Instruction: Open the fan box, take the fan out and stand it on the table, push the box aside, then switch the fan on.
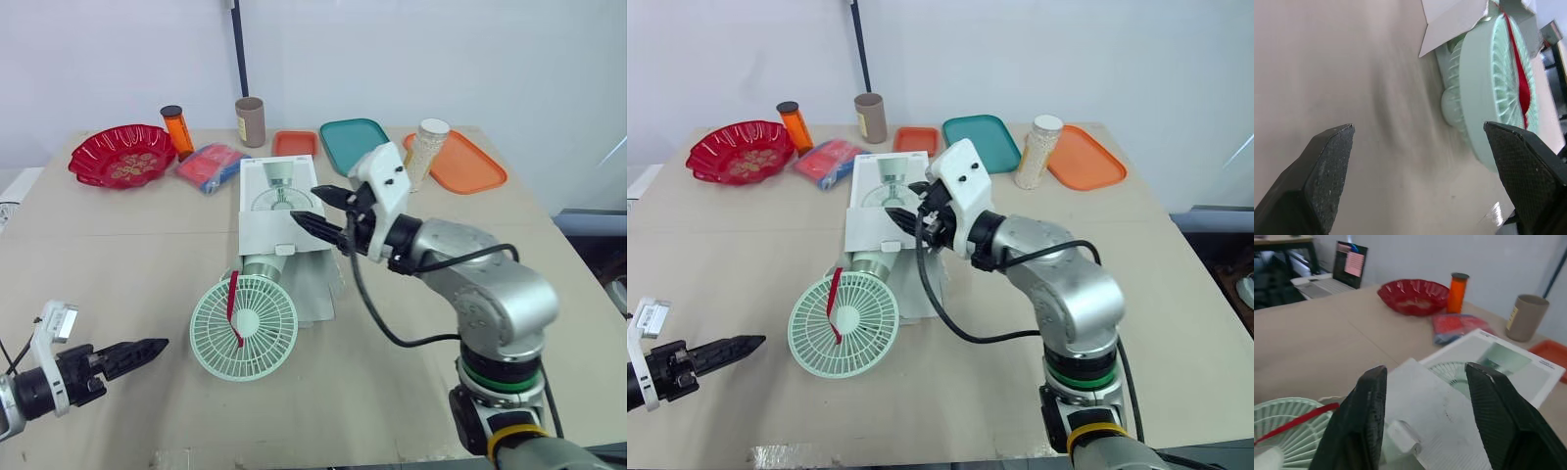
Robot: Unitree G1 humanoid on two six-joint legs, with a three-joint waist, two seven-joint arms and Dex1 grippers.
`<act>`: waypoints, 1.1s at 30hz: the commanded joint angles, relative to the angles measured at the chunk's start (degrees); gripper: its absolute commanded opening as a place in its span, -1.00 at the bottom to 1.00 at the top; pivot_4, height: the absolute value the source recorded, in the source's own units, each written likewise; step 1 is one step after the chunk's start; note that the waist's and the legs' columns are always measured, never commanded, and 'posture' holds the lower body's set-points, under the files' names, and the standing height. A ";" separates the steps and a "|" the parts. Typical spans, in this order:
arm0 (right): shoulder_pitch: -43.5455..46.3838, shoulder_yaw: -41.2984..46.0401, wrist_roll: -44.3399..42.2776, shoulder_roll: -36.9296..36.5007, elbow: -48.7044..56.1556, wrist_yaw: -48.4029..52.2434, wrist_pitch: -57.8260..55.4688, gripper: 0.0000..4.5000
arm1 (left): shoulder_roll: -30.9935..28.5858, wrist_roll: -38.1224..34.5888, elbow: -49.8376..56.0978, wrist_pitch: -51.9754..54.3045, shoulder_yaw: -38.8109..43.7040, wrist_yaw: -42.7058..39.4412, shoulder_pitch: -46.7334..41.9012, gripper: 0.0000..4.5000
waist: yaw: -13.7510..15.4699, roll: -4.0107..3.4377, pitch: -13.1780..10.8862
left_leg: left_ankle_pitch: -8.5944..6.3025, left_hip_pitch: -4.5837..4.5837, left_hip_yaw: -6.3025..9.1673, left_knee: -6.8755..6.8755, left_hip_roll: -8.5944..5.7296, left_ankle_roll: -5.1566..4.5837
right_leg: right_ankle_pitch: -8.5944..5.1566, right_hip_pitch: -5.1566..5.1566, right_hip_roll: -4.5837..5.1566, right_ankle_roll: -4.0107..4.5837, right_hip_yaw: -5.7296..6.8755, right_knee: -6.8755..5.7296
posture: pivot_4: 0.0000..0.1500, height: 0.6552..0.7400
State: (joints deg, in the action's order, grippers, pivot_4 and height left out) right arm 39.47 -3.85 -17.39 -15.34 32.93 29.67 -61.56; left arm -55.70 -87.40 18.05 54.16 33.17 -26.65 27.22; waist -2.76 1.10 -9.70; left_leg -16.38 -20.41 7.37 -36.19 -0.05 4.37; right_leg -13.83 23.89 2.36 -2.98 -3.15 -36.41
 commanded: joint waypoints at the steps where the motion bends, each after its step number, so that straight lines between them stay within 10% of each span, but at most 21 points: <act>1: -1.60 13.41 -18.08 -9.36 5.99 14.42 -8.24 0.83 | -3.59 20.67 -2.48 -9.93 -4.09 -14.76 0.48 1.00 | 0.00 0.01 0.00 | 0.00 0.00 -0.01 0.00 0.04 0.00 | -0.01 0.02 -0.02 -0.01 0.02 0.00 | 1.00 1.00; 19: -7.34 13.34 -24.79 -31.26 2.10 28.91 -2.56 0.98 | 1.16 70.96 -10.29 -66.24 -21.84 -26.88 -16.42 1.00 | 0.26 0.00 -0.13 | -0.04 0.00 -0.53 -0.01 0.25 -0.13 | 0.17 0.03 -0.07 -0.17 -0.10 0.18 | 1.00 1.00; 33: -12.13 8.44 -23.83 -36.30 5.02 31.34 5.38 0.98 | 5.86 85.24 -34.13 -105.46 -30.43 -27.41 -35.65 1.00 | 0.51 0.10 -0.15 | -0.04 -0.02 -0.56 -0.19 0.23 -0.43 | 0.53 -0.09 -0.05 0.07 -0.09 0.25 | 1.00 1.00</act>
State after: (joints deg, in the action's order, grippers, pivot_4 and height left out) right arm 30.13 8.23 -45.39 -47.90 34.17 58.20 -64.86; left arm -51.32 -4.05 -10.65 -41.32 3.90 -55.64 -3.21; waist -2.25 1.19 -9.85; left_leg -16.42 -20.43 6.81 -36.37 0.18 3.94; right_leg -13.30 23.80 2.32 -2.90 -3.24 -36.16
